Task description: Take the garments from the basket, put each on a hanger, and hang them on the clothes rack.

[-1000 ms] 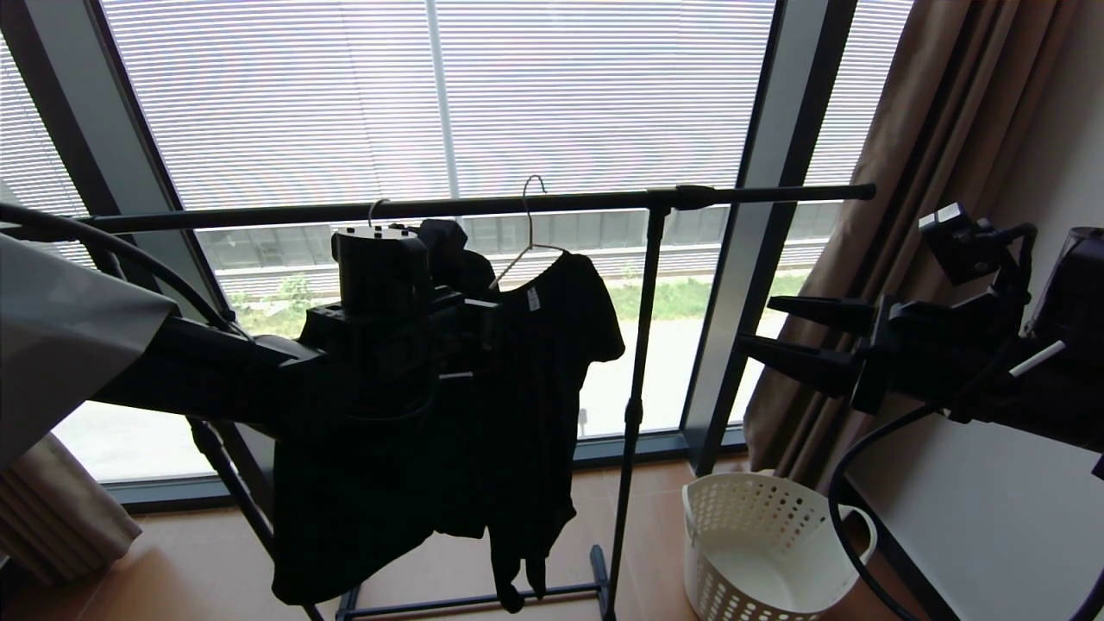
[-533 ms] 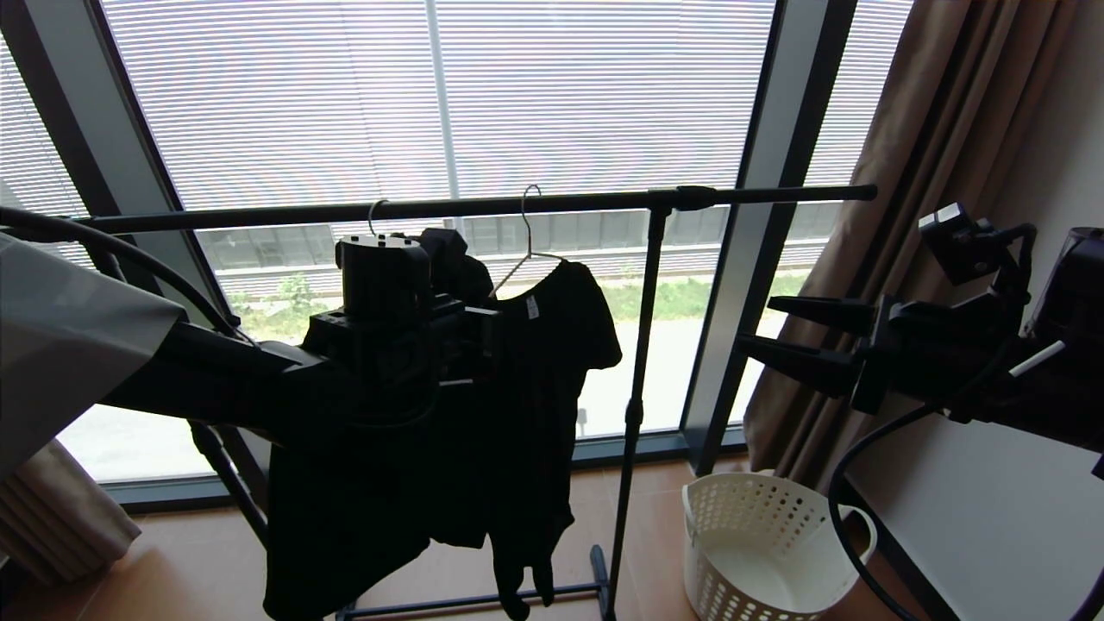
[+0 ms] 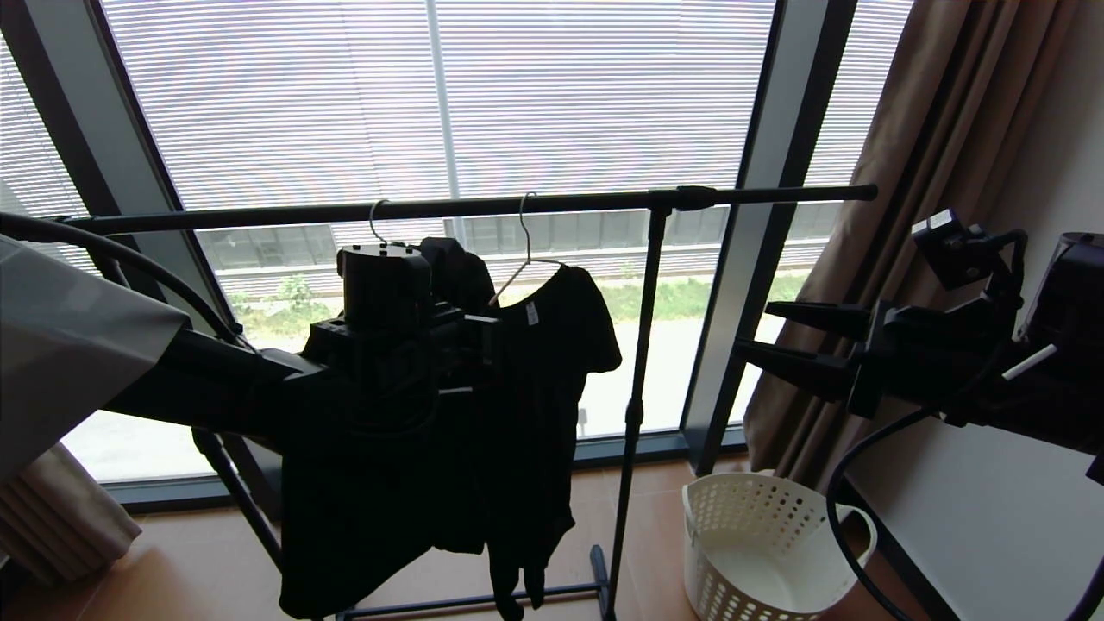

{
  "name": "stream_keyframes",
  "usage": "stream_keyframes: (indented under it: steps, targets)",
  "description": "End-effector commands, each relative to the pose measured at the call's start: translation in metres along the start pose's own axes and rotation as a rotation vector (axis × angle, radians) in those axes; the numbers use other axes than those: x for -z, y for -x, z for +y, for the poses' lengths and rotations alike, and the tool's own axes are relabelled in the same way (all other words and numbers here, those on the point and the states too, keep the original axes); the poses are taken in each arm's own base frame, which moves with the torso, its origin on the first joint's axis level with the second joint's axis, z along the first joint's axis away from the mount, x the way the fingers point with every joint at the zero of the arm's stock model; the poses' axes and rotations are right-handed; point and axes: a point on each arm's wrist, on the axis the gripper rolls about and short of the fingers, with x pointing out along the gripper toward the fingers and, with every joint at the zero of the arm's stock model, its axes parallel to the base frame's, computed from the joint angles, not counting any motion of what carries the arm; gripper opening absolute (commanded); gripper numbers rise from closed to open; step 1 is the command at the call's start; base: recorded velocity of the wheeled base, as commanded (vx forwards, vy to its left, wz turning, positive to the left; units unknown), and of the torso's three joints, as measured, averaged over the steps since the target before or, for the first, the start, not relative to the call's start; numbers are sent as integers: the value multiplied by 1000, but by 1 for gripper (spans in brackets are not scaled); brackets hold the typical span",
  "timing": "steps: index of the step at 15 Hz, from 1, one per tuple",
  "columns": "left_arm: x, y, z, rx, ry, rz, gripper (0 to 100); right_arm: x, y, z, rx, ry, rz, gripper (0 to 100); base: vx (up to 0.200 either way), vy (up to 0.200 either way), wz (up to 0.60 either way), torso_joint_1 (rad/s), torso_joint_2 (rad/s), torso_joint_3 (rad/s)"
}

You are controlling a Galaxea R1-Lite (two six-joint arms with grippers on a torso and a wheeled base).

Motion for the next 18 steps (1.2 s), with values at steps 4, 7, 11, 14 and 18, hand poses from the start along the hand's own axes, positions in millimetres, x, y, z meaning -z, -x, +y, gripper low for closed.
stream_keyframes:
  steps: [4,7,11,14,18]
  targets:
    - [4,0,1,-4,1,13,0,1,-1,-1,-1,-3,5,100,0,0,0,0,0,0]
    - [5,-1,1,-1,-1,1,0,1,-1,-1,-1,-2,5,100,0,0,0,0,0,0]
    - [5,-1,1,1,0,-8,100,2,-1,-1,-1,-3,6,100,0,0,0,0,0,0]
    - [4,1,1,3,0,-11,100,2,-1,-1,-1,-3,6,100,0,0,0,0,0,0]
    - [-5,14,-1,8,-1,-32,100,2,-1,-1,-1,11,6,100,0,0,0,0,0,0]
